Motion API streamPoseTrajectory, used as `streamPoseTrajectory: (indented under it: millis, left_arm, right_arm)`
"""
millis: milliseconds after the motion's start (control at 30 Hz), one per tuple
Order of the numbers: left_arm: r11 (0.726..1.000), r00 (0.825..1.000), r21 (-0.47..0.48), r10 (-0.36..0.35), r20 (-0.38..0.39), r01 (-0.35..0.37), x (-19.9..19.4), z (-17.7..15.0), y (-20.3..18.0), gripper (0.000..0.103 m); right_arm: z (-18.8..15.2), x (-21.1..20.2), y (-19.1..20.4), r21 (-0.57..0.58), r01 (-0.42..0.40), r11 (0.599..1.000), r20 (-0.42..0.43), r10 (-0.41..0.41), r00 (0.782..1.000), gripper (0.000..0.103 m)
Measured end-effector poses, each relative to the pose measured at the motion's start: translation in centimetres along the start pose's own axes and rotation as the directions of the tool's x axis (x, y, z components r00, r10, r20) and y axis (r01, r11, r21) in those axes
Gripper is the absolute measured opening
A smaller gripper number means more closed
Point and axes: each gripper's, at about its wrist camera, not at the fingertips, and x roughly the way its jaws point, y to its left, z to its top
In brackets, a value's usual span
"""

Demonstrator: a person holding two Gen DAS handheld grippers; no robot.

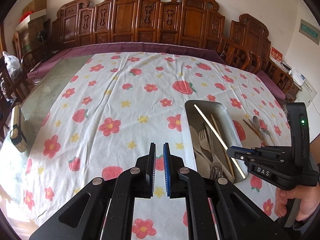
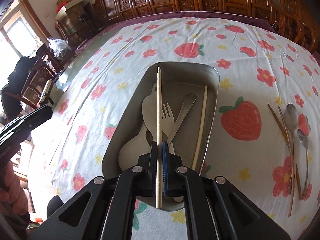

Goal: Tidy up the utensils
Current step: 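Lower the fork and chopstick into the tray and open both grippers, then grasp a small metal spoon with the right gripper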

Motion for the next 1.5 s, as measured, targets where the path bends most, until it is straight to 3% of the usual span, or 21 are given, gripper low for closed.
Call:
streamPoseTrajectory:
  millis: [267,600,800,1267,1467,1500]
  left_arm:
    - [1.0,1.0,0.003,0.001,0.004,-0.001,-0.3,-0.2,-0.1,0.007]
    - [1.0,1.0,0.016,0.003,0.004,-0.003,-0.6,-0.2,-0.8,0.007]
    - [1.0,1.0,0.021,0.002,0.004,-0.002,-0.7,-0.1,-1.4,0.007]
    - [0.998,0.999,0.06,-0.034,0.013,0.033,-0.8,0.3,-4.8,0.007]
    - [0.995,0.998,0.08,-0.054,0.023,0.052,-0.8,0.3,-6.6,0.031]
    - [0.995,0.998,0.08,-0.057,0.024,0.055,-0.8,0.3,-6.9,0.039]
  right_arm:
    - [-0.2,1.1,0.6,-0.042,0.004,0.999,-0.04,-0.005,0.999,0.006]
    - [0.5,1.0,0.0,-0.024,0.035,0.999,-0.019,-0.036,0.999,0.009]
    - [0.6,-0.7,-0.3,-0.035,-0.01,0.999,0.034,0.012,0.999,0.009]
    - [-2.6,-8.0,-3.3,-0.13,0.043,0.991,0.134,-0.026,0.991,0.009]
    - [-4.5,-10.7,-4.9,-0.125,0.05,0.991,0.167,-0.029,0.986,0.009]
    - [-4.8,-11.1,-5.1,-0.124,0.053,0.991,0.174,-0.031,0.984,0.009]
